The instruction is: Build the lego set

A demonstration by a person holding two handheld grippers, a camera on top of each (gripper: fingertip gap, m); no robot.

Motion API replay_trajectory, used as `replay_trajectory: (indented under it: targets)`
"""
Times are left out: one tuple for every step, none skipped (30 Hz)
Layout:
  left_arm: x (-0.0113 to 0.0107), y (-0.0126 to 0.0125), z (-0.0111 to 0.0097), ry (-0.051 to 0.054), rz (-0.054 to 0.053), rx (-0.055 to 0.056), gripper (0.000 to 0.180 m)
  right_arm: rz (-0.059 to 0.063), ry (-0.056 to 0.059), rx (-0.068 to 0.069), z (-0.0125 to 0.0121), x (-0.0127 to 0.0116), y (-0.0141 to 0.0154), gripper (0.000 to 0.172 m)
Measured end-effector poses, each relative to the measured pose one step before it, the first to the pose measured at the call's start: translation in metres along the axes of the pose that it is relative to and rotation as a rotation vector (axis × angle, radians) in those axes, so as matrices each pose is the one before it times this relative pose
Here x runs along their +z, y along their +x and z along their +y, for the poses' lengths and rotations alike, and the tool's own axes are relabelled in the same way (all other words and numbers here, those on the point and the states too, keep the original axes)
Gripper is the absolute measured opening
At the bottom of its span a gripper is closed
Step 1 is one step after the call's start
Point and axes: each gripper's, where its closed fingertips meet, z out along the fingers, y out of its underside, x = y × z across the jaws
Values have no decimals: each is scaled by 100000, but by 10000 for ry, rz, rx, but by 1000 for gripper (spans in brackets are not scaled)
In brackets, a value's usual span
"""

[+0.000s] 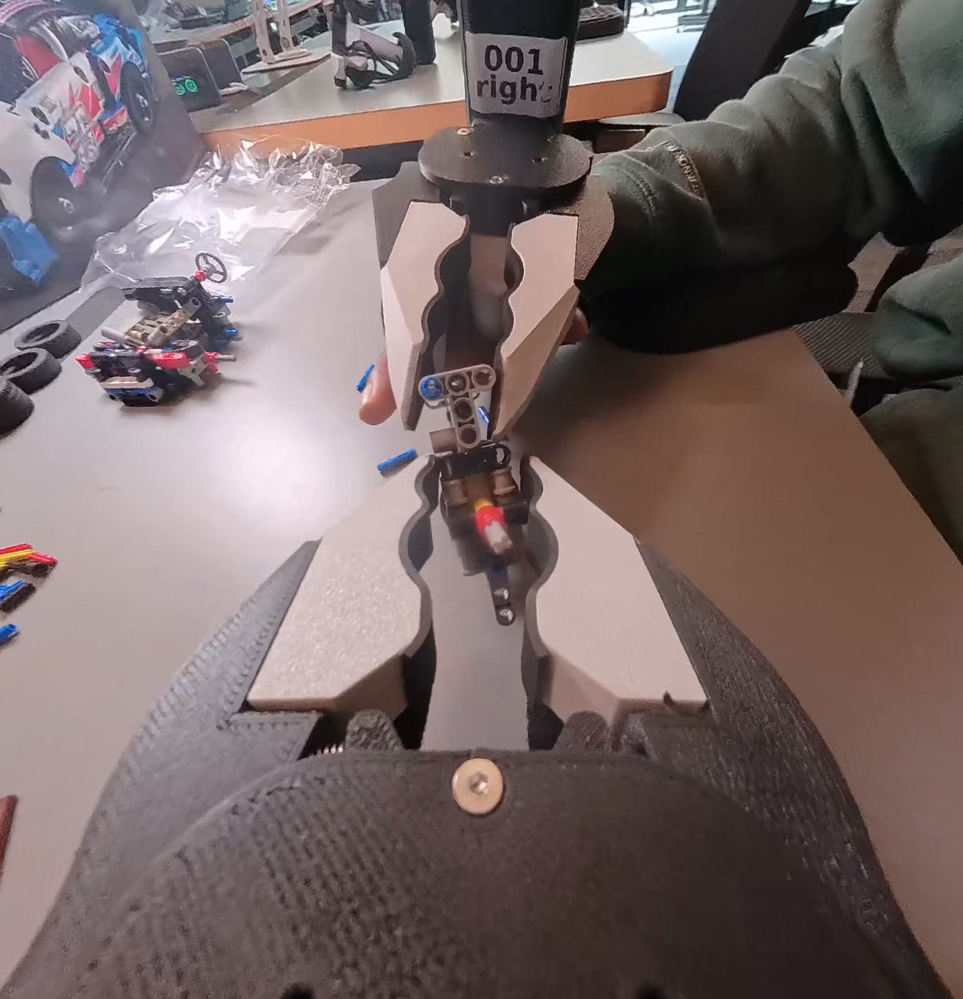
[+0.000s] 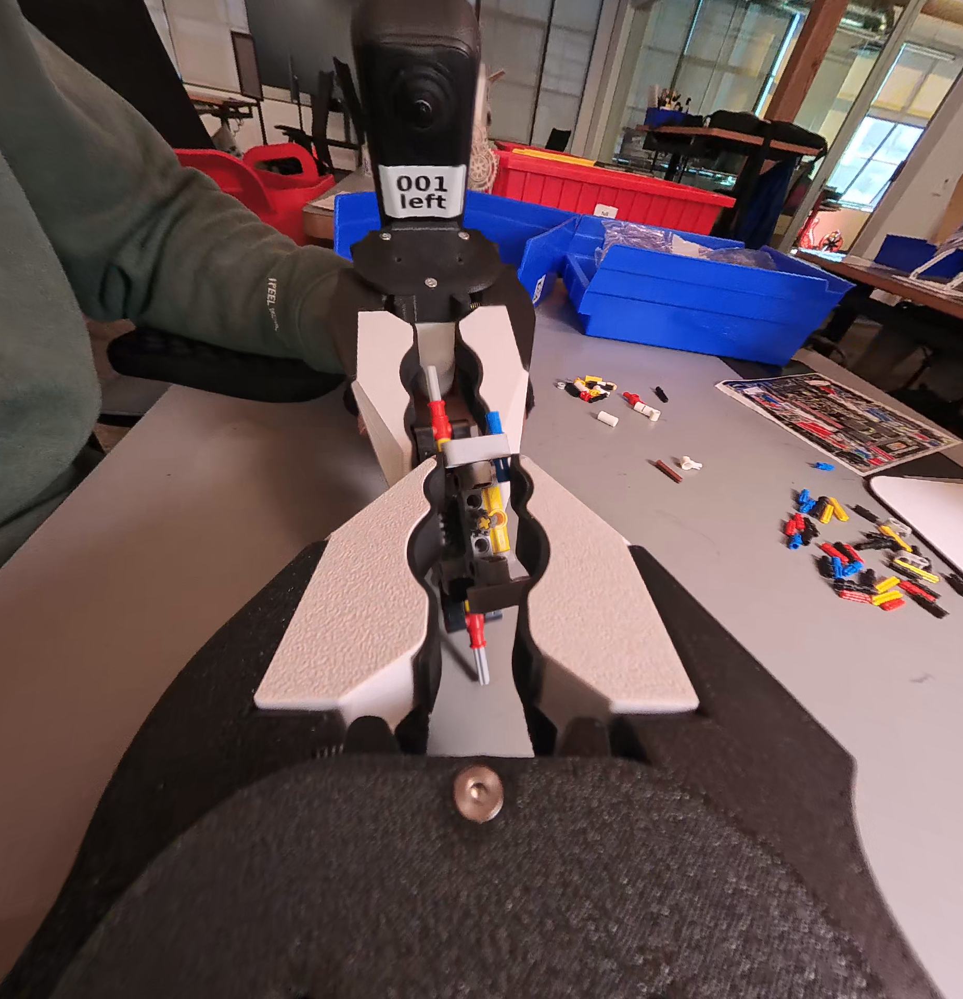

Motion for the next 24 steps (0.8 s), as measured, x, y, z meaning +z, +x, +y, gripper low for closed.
replay_trajectory:
  targets:
    - [-190,-279,-246,23,-167,42,27,55,-23,65,-5,-79,144,22]
    - [-316,-381,-369,113,-191,-3,26,118,8,106,-129,-91,249,22]
    - [-382,-301,-533,234,-122,-2,24,-25,-76,54,-45,-67,10,22]
    - [-365,-94,-555,224,-16,-7,24,-36,-209,-4,200,-9,-37,21]
    - [-236,1,-346,63,4,28,24,-10,-271,-55,357,42,-52,21]
    - [-102,86,-99,-62,0,115,24,-16,-236,-81,377,115,-103,20]
    - [-33,139,13,-95,6,147,24,-73,-245,-30,347,110,-172,20]
    - [-22,187,54,-102,50,100,24,-130,-269,-12,300,41,-199,20]
    - [-33,151,50,-109,68,39,24,-117,-258,-24,170,-96,-115,22]
    - [-65,49,44,-120,44,9,24,-72,-126,27,-92,-221,22,27]
    - [-62,7,51,-110,38,-10,24,-85,0,116,-344,-365,79,31]
    - [-33,18,44,-82,49,-38,24,-90,98,155,-551,-447,64,31]
    - [-8,-6,20,-65,40,-61,24,-98,142,113,-663,-406,-9,29]
    - [4,-8,25,-70,25,-46,24,19,132,59,-630,-290,67,25]
    - [49,22,8,-80,19,-3,24,70,66,14,-478,-136,95,22]
    - [77,46,15,-85,14,34,24,67,-110,-13,-109,56,27,19]
    - [94,83,-3,-86,16,70,24,52,-318,-82,303,198,-42,18]
    - [93,141,-9,-82,27,102,24,102,-319,-148,428,255,-1,16]
    - [113,168,42,-101,39,101,24,78,-166,-115,309,223,-16,11]
    - [122,175,90,-110,43,88,24,-72,-118,-8,281,148,-180,3]
    - [116,180,113,-88,52,70,25,-111,-133,47,325,129,-177,3]
    - [119,153,128,-65,47,31,24,-77,-127,38,338,108,-108,3]
    - [118,82,111,-28,21,-3,24,-11,-94,-7,275,103,-34,3]
    - [92,12,83,17,-4,-15,24,28,-52,-9,199,91,2,2]
